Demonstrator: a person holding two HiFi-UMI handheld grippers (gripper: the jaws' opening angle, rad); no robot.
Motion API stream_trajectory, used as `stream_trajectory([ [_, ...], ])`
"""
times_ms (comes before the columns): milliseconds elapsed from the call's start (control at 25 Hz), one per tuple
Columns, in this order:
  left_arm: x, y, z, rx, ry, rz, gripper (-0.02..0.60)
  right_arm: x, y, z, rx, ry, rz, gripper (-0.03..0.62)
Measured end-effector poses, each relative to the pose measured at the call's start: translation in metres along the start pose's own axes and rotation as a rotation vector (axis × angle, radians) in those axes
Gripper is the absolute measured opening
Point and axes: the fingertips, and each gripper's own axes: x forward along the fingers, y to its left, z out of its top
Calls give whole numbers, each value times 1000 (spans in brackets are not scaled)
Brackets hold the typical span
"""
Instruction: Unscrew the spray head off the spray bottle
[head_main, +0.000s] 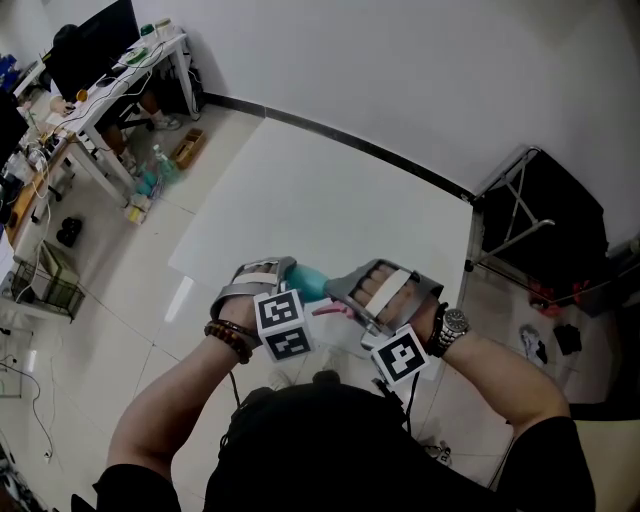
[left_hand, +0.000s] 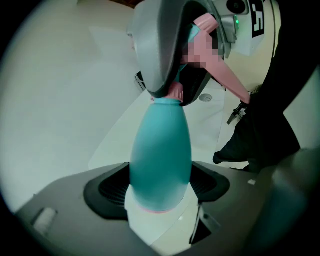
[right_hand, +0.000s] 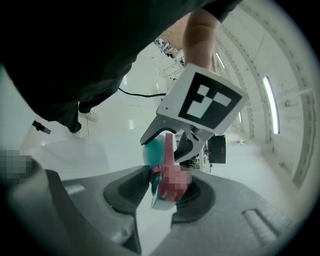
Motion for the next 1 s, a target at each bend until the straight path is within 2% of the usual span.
stream_trajectory([
  [160,-2,-1,1,0,-4,0,400,-2,1,3,-81,7,-42,121],
  [440,-2,-8,4,15,-13,-17,400,-8,11,4,-175,12,-51,120],
  [680,-2,-12,7,19,-25,-27,400,-11,13,3,-171,13,-42,120],
  [880,-1,-15,9,14,-45,-70,400,-11,16,4,-249,14,-66,120],
  [1000,-1,-16,11,2,-56,-63,400,-12,17,2,-213,11,-61,121],
])
